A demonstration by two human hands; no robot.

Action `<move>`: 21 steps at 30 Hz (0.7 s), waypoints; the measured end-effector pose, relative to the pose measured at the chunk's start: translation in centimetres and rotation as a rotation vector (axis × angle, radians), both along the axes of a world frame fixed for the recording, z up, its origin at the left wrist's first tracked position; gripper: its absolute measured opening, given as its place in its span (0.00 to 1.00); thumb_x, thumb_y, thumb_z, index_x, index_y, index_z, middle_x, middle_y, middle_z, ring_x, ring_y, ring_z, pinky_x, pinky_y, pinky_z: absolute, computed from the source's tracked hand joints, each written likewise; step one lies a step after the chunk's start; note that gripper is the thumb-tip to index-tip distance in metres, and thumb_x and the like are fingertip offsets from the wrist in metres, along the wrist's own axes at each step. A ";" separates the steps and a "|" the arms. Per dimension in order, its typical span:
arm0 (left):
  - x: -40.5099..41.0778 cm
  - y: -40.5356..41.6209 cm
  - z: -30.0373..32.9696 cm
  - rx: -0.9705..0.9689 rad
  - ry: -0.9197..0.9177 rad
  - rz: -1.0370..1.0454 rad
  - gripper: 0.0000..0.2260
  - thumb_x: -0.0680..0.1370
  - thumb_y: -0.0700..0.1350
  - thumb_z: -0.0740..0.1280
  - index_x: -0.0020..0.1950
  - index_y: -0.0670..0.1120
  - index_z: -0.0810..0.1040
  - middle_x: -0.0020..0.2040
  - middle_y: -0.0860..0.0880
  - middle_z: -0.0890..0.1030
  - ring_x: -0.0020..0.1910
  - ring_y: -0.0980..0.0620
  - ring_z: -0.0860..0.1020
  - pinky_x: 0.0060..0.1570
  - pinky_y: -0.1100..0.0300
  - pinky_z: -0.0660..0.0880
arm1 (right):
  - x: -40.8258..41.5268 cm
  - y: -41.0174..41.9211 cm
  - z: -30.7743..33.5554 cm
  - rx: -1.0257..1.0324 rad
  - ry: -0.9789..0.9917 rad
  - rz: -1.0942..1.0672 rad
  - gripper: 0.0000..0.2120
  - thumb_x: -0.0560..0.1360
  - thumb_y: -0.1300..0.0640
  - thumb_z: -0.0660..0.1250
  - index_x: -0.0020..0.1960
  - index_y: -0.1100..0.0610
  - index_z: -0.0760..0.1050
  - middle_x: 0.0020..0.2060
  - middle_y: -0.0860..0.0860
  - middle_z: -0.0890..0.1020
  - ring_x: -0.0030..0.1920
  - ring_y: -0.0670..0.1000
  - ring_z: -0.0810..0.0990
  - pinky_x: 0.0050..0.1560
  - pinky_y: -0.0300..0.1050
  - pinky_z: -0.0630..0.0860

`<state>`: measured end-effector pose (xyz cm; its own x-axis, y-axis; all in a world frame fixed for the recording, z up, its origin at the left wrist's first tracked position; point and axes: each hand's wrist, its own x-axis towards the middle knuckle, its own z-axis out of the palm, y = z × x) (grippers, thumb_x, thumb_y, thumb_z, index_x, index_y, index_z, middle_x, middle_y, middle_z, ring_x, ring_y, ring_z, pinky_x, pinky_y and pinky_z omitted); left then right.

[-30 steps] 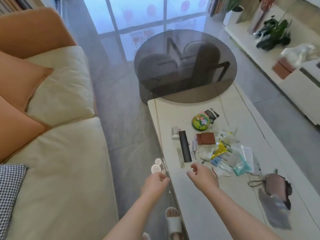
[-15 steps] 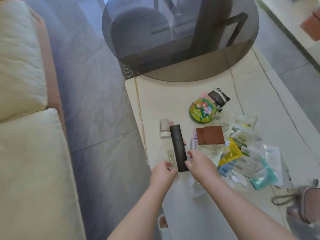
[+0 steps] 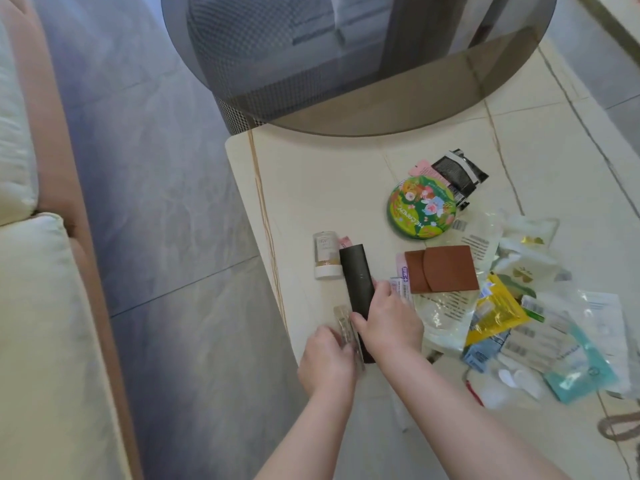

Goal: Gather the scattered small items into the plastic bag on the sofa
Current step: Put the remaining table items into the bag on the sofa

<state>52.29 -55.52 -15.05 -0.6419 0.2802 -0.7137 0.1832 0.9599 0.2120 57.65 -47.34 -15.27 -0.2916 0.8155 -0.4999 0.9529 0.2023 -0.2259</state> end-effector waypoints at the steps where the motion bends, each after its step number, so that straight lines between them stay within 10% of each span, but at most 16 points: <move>1: -0.1 0.0 -0.1 -0.013 -0.007 0.011 0.07 0.75 0.54 0.67 0.43 0.53 0.71 0.47 0.54 0.79 0.49 0.51 0.78 0.41 0.61 0.68 | -0.1 0.1 0.1 -0.008 -0.012 0.004 0.28 0.72 0.43 0.66 0.65 0.55 0.63 0.59 0.52 0.76 0.61 0.54 0.74 0.55 0.47 0.72; 13: -4.6 4.1 4.0 0.467 -0.164 0.377 0.03 0.77 0.44 0.59 0.45 0.48 0.64 0.43 0.47 0.74 0.38 0.48 0.73 0.38 0.53 0.71 | 1.9 2.0 3.7 -0.232 0.244 -0.264 0.08 0.77 0.51 0.53 0.51 0.55 0.64 0.43 0.56 0.78 0.41 0.57 0.74 0.41 0.51 0.72; 17: -6.3 7.7 4.0 0.307 -0.014 0.146 0.26 0.75 0.55 0.63 0.68 0.45 0.61 0.62 0.45 0.67 0.53 0.44 0.74 0.48 0.55 0.70 | 2.3 2.6 4.0 -0.298 0.410 -0.319 0.13 0.75 0.52 0.61 0.57 0.54 0.64 0.42 0.54 0.79 0.39 0.56 0.82 0.38 0.55 0.80; 21: -6.5 9.6 2.1 0.169 0.016 0.045 0.32 0.74 0.60 0.65 0.70 0.44 0.60 0.65 0.42 0.66 0.58 0.41 0.75 0.52 0.52 0.72 | 2.7 2.9 3.1 -0.430 0.539 -0.405 0.10 0.73 0.60 0.64 0.52 0.54 0.66 0.43 0.53 0.79 0.32 0.48 0.83 0.26 0.44 0.79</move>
